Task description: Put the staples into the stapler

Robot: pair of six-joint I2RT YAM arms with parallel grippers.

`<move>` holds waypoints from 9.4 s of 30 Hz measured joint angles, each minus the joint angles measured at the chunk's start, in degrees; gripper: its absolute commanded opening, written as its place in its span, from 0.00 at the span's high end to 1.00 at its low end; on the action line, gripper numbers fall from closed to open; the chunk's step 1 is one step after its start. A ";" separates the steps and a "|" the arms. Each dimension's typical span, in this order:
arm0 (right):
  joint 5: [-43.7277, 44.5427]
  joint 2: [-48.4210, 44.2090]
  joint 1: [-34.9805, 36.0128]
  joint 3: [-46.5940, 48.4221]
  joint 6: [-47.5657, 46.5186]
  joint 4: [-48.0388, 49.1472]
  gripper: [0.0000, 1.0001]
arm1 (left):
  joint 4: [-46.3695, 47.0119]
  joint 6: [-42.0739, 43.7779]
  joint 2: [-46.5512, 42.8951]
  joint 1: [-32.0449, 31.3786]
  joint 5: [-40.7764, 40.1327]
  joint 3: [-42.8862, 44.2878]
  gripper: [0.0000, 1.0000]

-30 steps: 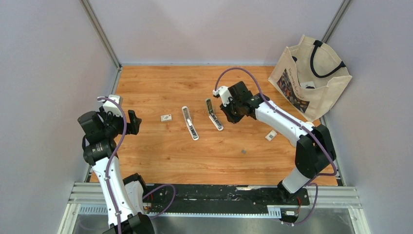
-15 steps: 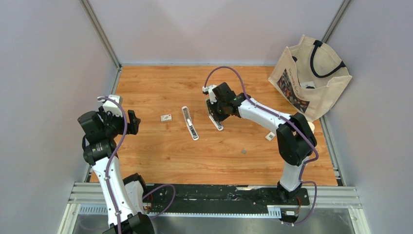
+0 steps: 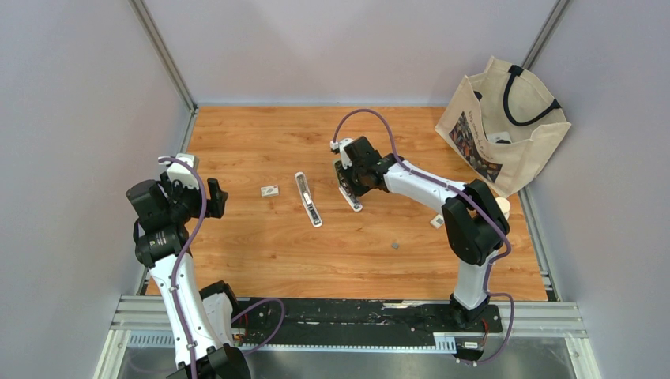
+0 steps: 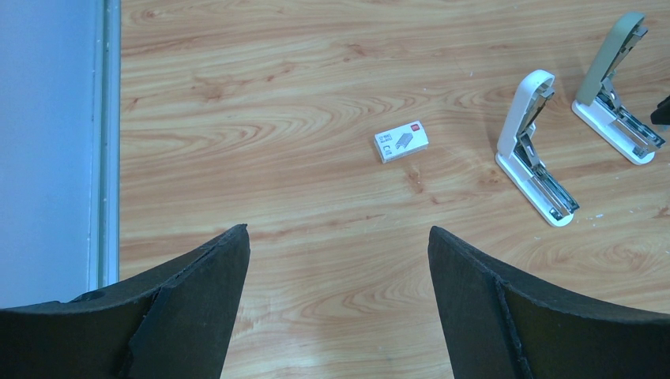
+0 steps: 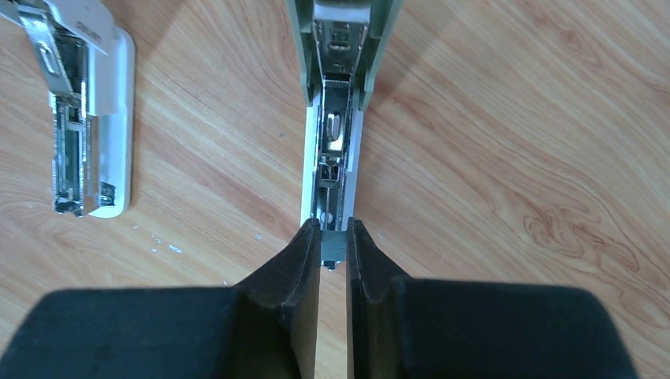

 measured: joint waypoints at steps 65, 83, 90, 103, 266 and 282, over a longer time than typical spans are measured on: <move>1.16 1.60 1.38 -0.72 0.42 1.11 0.88 | 0.02 0.17 0.07 0.00 -0.17 -0.28 0.09; 1.73 1.60 1.40 -0.72 0.42 1.14 0.88 | 0.02 0.20 0.07 0.00 -0.17 -0.31 0.08; 1.79 1.60 1.40 -0.72 0.42 1.14 0.88 | 0.02 0.20 0.07 0.00 -0.17 -0.31 0.08; 2.14 1.60 1.40 -0.72 0.42 1.14 0.88 | 0.02 0.20 0.07 0.00 -0.17 -0.31 0.08; -4.37 0.94 -1.20 -0.92 -2.05 1.27 0.89 | 0.02 0.22 0.07 0.00 -0.17 -0.66 0.07; -4.33 0.94 -1.27 -0.92 -2.23 1.20 0.89 | 0.02 0.24 0.04 0.00 -0.17 -0.66 0.07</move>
